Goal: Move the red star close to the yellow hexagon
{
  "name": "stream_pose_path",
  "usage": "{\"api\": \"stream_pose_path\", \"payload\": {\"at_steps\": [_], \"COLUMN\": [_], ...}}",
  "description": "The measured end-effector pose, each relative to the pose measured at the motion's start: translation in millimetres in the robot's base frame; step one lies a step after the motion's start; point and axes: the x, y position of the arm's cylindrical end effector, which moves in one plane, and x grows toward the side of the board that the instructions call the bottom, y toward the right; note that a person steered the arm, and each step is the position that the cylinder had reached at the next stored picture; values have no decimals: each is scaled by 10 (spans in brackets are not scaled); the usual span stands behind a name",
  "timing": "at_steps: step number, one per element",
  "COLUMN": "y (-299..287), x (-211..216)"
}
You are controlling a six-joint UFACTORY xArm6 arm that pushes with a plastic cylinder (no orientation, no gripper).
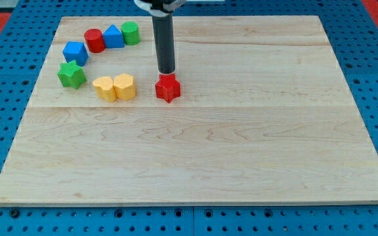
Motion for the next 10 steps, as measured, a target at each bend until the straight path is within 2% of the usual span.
{"api": "stream_pose_path", "payload": {"at_steps": [1, 2, 3, 4, 6, 7, 8, 9, 10], "y": [244, 722, 881, 706, 348, -26, -34, -75, -631], "x": [-19, 284, 850, 929, 555, 362, 240, -115, -150]}}
